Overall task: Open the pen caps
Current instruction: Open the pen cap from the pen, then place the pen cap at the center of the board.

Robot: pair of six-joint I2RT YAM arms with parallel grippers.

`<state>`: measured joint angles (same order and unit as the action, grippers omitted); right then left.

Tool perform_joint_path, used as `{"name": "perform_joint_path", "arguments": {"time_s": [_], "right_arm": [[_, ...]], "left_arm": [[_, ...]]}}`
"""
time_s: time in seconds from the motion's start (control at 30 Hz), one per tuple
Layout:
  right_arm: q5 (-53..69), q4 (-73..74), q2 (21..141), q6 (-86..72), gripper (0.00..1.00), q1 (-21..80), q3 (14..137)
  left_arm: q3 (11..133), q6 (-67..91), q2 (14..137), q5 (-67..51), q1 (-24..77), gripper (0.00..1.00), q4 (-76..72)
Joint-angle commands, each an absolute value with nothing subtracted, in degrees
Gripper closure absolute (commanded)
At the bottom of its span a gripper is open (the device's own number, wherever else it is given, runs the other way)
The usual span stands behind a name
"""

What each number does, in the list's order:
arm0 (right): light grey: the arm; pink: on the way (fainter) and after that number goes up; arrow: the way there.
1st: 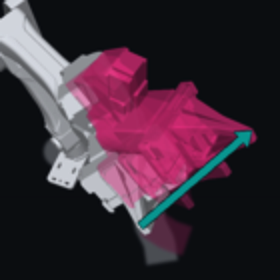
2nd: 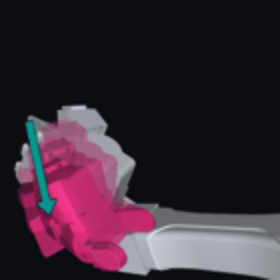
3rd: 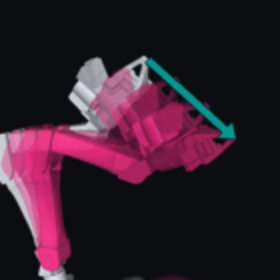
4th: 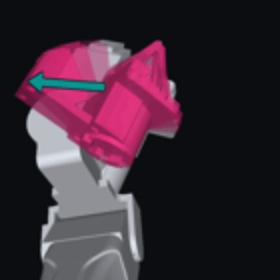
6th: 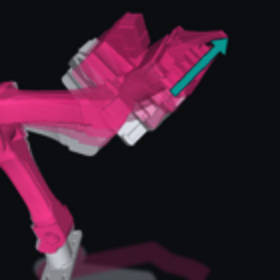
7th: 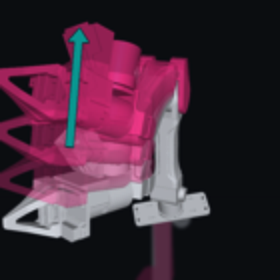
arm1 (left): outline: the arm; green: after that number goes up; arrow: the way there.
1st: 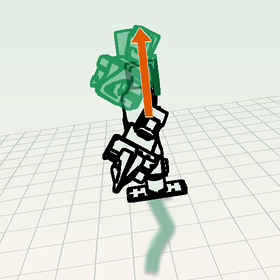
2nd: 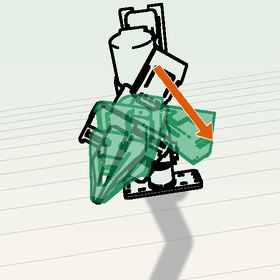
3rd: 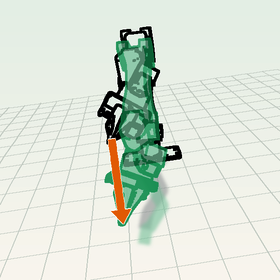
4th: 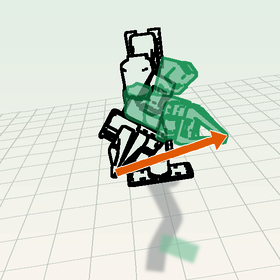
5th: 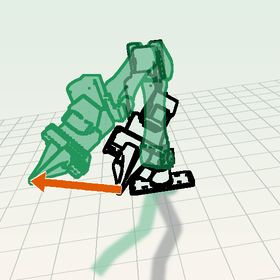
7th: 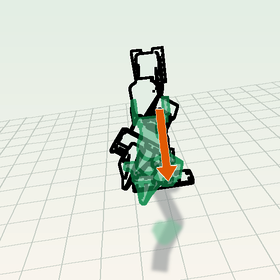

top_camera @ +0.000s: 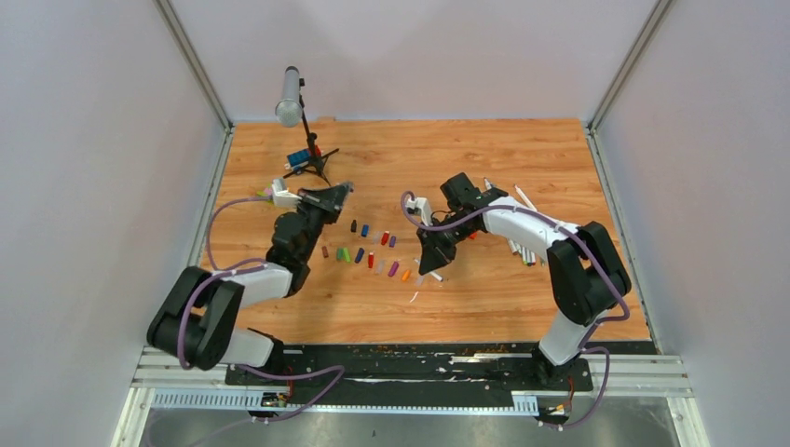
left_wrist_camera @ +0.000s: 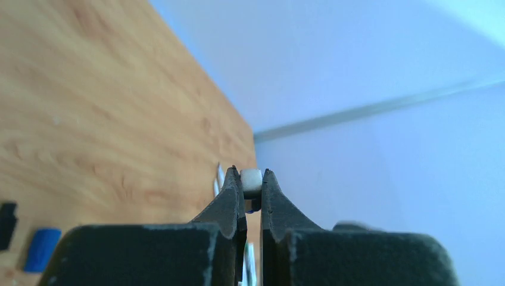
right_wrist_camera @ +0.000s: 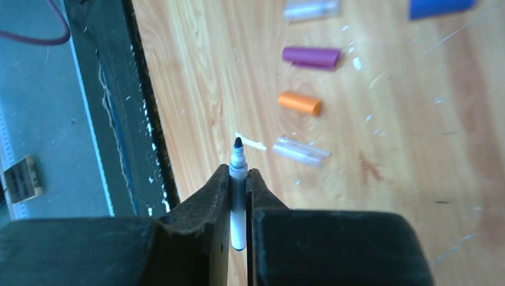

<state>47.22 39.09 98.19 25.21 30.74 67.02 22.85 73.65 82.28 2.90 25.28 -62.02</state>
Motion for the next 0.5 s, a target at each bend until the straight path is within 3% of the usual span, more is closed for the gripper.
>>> {"name": "perform_joint_path", "arguments": {"time_s": [0.0, 0.47], "right_arm": [[48.91, 42.88, 97.09, 29.27, 1.0, 32.48, 67.03], [49.78, 48.12, 91.98, 37.24, 1.0, 26.1, 68.9]], "left_arm": [[22.03, 72.24, 73.91, 8.99, 21.42, 1.0, -56.38], [23.39, 59.92, 65.36, -13.82, 21.26, 1.0, -38.8]]}}
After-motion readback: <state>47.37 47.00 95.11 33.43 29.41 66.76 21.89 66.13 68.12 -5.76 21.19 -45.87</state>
